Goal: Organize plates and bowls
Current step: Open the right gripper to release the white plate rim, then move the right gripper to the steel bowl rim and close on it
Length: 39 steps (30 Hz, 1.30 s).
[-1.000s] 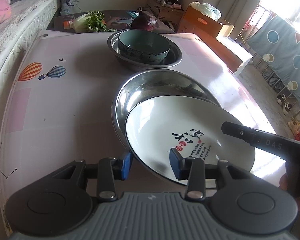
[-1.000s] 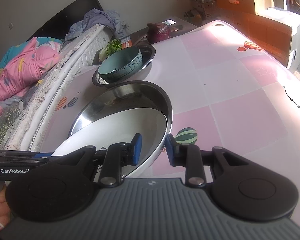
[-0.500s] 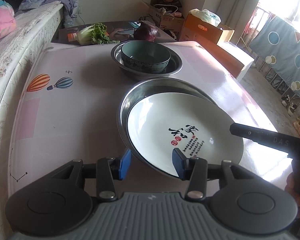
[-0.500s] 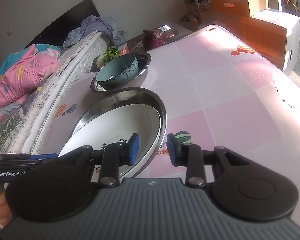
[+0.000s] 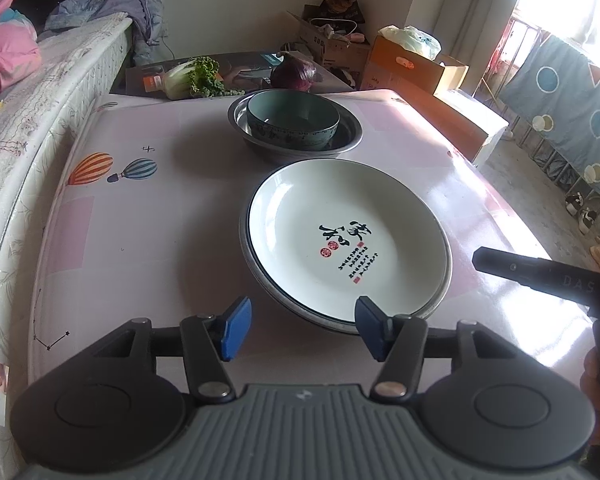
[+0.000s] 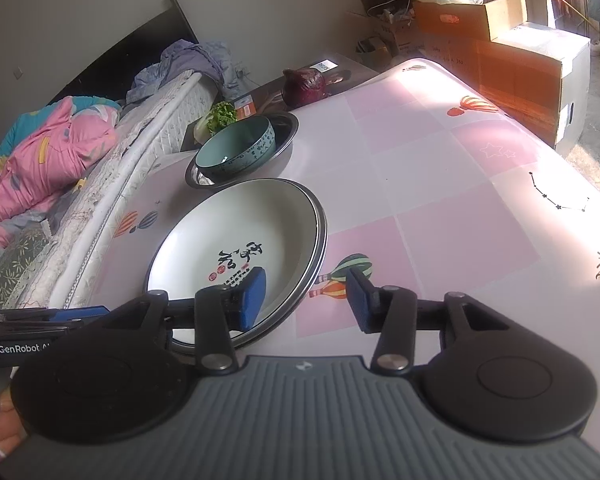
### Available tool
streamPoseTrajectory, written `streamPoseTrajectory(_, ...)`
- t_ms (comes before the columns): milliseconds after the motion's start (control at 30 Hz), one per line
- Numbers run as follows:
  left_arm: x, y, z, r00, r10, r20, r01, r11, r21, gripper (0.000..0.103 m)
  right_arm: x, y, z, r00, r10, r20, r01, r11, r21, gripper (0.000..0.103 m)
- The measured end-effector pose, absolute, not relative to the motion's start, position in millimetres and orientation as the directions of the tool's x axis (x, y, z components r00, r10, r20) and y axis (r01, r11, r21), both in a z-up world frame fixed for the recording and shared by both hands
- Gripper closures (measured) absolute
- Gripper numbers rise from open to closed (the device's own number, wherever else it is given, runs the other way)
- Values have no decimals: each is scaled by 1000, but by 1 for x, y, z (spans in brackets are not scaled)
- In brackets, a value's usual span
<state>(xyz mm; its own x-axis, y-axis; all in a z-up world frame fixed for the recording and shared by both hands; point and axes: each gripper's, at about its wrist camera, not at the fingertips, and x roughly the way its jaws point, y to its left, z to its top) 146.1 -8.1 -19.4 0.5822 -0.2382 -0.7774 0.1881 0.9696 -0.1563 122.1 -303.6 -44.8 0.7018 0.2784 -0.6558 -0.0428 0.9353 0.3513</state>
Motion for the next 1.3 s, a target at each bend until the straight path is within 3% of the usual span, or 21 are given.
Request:
streamPoseTrajectory(233, 135, -5, -5, 610, -191, -769, 175, 979, -105, 28, 111, -298, -34, 700, 286, -654, -56, 935, 350, 49)
streamPoseTrajectory(400, 130, -1, 8, 641, -162, -750, 159, 984, -76, 18, 109, -289, -22, 698, 292, -654, -83, 940, 331, 29)
streamPoseTrajectory(500, 130, 2, 14, 651, -147, -745, 148, 987, -65, 18, 110, -285, -10, 705, 294, -646, -102, 943, 318, 24)
streamPoseTrajectory(1300, 200, 23, -3, 668, -114, -735, 77, 994, -84, 17, 198, -283, -6, 661, 340, -669, -136, 931, 339, 22)
